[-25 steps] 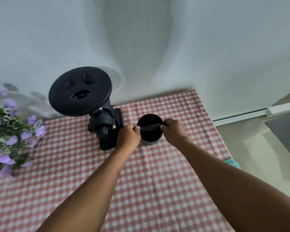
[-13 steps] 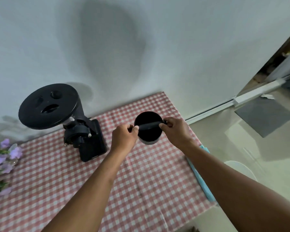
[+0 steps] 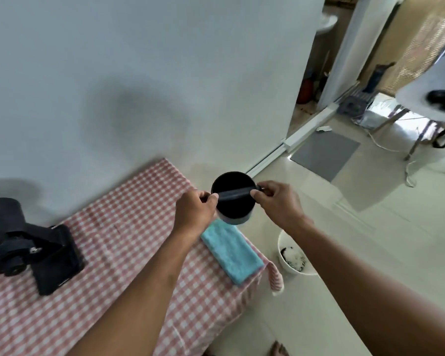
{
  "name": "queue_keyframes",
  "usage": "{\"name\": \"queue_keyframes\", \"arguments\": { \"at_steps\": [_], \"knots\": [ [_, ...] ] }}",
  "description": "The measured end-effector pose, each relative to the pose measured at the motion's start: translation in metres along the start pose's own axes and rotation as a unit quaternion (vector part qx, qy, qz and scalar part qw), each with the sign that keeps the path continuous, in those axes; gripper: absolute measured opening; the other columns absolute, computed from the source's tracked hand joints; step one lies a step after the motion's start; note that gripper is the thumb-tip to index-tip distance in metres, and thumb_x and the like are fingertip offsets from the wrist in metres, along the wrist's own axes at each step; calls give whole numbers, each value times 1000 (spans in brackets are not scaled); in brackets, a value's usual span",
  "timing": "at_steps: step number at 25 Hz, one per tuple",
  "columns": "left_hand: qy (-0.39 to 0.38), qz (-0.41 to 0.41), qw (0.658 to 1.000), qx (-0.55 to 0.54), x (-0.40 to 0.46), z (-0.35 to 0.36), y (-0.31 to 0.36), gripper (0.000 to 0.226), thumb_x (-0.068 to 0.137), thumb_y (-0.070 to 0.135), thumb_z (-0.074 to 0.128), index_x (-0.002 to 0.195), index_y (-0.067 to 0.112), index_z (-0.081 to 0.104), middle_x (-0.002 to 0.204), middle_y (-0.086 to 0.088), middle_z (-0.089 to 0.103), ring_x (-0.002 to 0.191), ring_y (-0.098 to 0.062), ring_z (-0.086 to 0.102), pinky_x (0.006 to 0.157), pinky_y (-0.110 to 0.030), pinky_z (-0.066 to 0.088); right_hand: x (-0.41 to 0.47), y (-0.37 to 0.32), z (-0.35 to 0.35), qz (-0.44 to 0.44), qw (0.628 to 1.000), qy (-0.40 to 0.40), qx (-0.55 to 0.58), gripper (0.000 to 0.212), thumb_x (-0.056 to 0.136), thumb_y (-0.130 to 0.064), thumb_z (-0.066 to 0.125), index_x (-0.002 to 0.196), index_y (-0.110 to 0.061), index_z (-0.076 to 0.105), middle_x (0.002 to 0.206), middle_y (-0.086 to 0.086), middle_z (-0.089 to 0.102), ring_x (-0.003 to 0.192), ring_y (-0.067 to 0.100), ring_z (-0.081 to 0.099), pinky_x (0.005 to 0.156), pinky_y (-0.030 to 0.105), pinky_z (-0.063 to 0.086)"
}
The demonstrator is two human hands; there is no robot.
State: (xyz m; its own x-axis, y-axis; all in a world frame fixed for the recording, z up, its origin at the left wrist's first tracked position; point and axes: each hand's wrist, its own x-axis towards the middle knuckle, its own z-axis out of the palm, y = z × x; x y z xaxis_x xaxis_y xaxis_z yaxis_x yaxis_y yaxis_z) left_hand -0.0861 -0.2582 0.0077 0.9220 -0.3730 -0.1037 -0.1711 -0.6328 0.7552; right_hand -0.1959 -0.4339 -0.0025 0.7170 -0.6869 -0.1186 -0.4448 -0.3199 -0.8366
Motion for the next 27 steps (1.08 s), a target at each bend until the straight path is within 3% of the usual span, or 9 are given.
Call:
{"name": "queue_keyframes", "arguments": {
  "at_steps": [4, 8, 11, 13, 16, 19, 23, 27],
  "knots": [
    [-50, 27, 998, 1, -20, 72, 54, 35, 93, 38, 70, 76, 8, 77, 68, -6, 77, 72, -25, 73, 68, -32, 52, -7, 56, -83, 28, 999, 43, 2, 21, 88, -35, 74, 102, -21, 80, 82, -3, 77, 86, 21, 77, 83, 33, 57],
    [-97, 33, 995, -3, -38, 131, 96, 31, 91, 40, 72, 81, 12, 79, 69, -1, 74, 77, -25, 75, 70, -28, 50, -14, 97, -146, 53, 995, 80, 2, 19, 87, -34, 73, 99, -21, 80, 79, -1, 76, 86, 24, 77, 85, 35, 59],
    [-140, 35, 989, -26, -42, 164, 115, 31, 88, 44, 73, 92, 13, 80, 82, -4, 81, 83, -25, 78, 83, -35, 62, -15, 121, -178, 72, 992, 102, 14, 9, 84, -34, 71, 83, -26, 75, 80, 8, 78, 83, 30, 77, 84, 44, 62],
    [-175, 27, 983, -51, -35, 179, 124, 33, 85, 47, 73, 87, 14, 78, 81, -5, 81, 81, -27, 79, 85, -43, 65, -10, 135, -190, 80, 990, 111, 23, 8, 83, -36, 70, 78, -30, 74, 80, 9, 77, 83, 31, 77, 83, 46, 62],
    [-237, -5, 967, -97, -12, 196, 135, 35, 87, 45, 75, 82, 10, 71, 81, -7, 78, 76, -27, 77, 86, -51, 66, 1, 147, -202, 80, 990, 112, 32, 15, 85, -35, 71, 94, -26, 79, 82, 7, 77, 85, 29, 76, 87, 47, 61],
    [-363, -61, 921, -130, 26, 210, 144, 55, 82, 53, 78, 106, 4, 75, 104, -12, 76, 83, -24, 74, 91, -48, 62, 16, 155, -211, 82, 992, 85, 32, 25, 89, -31, 72, 111, -22, 80, 89, -2, 78, 88, 21, 75, 93, 44, 60],
    [-509, -89, 845, -139, 74, 230, 138, 76, 79, 57, 77, 130, 0, 70, 112, -12, 73, 103, -27, 71, 103, -47, 55, 47, 167, -219, 76, 994, 35, 65, 28, 86, -30, 69, 109, -20, 80, 97, 10, 80, 95, 32, 77, 90, 52, 62],
    [-580, -111, 792, -155, 96, 257, 125, 75, 73, 54, 78, 128, 5, 69, 117, -14, 71, 111, -29, 66, 112, -49, 48, 73, 182, -219, 76, 993, 9, 94, 20, 96, -11, 68, 114, -12, 79, 106, 18, 79, 93, 19, 74, 94, 43, 62]
  ]
}}
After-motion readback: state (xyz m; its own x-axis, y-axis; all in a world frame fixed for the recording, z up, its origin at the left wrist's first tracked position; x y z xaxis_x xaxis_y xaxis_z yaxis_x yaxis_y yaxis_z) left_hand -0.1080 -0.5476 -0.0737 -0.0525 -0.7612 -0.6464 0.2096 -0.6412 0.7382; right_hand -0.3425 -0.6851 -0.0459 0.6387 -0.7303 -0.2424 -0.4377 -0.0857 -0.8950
